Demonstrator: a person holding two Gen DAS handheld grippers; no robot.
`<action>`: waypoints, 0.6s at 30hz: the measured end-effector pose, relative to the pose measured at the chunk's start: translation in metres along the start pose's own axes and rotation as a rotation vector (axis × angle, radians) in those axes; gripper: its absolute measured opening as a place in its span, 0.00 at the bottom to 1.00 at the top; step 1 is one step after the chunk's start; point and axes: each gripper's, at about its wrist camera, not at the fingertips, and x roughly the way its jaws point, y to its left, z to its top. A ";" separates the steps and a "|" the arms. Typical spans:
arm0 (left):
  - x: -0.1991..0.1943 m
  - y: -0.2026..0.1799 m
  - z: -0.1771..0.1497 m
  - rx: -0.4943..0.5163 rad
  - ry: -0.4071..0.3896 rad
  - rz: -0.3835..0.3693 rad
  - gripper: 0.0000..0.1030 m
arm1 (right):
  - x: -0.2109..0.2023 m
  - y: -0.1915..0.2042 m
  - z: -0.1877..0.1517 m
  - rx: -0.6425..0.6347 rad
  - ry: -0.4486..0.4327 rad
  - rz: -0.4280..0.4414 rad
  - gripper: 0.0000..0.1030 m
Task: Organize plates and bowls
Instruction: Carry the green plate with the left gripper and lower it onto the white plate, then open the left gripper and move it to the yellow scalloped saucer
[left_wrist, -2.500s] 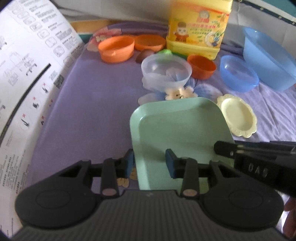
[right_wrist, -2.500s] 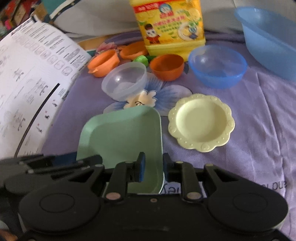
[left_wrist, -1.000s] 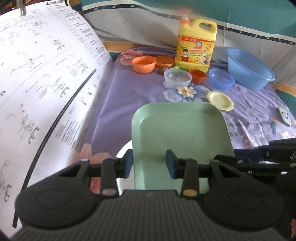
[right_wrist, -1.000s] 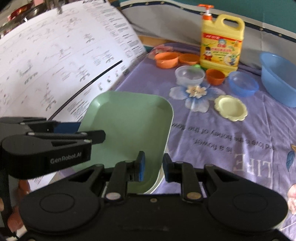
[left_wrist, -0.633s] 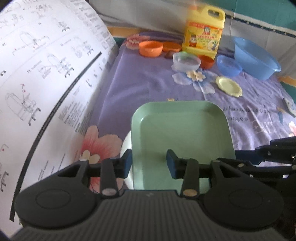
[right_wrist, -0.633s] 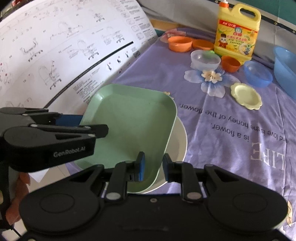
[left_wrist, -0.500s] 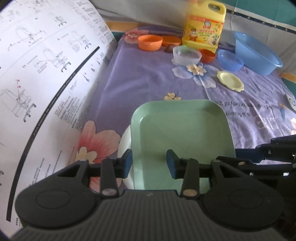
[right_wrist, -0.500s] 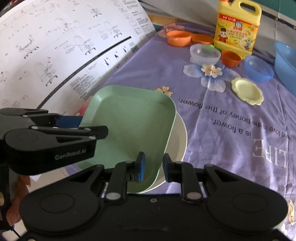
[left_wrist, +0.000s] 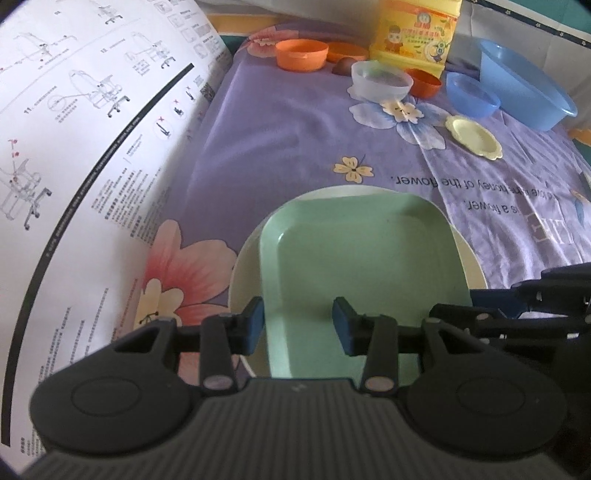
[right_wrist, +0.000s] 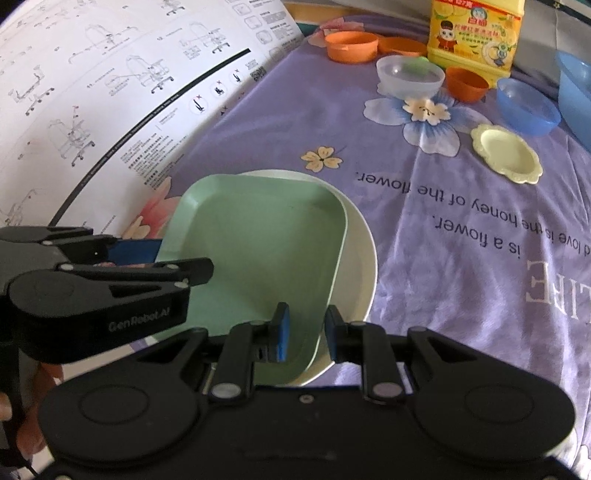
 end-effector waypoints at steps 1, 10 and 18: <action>0.001 -0.001 0.000 0.001 0.003 -0.001 0.40 | 0.001 -0.001 0.000 0.003 0.001 0.003 0.24; -0.019 0.011 0.008 -0.062 -0.062 0.056 0.88 | -0.017 -0.014 0.007 0.047 -0.066 0.038 0.79; -0.032 0.024 0.013 -0.141 -0.083 0.057 1.00 | -0.045 -0.021 0.014 0.049 -0.167 -0.004 1.00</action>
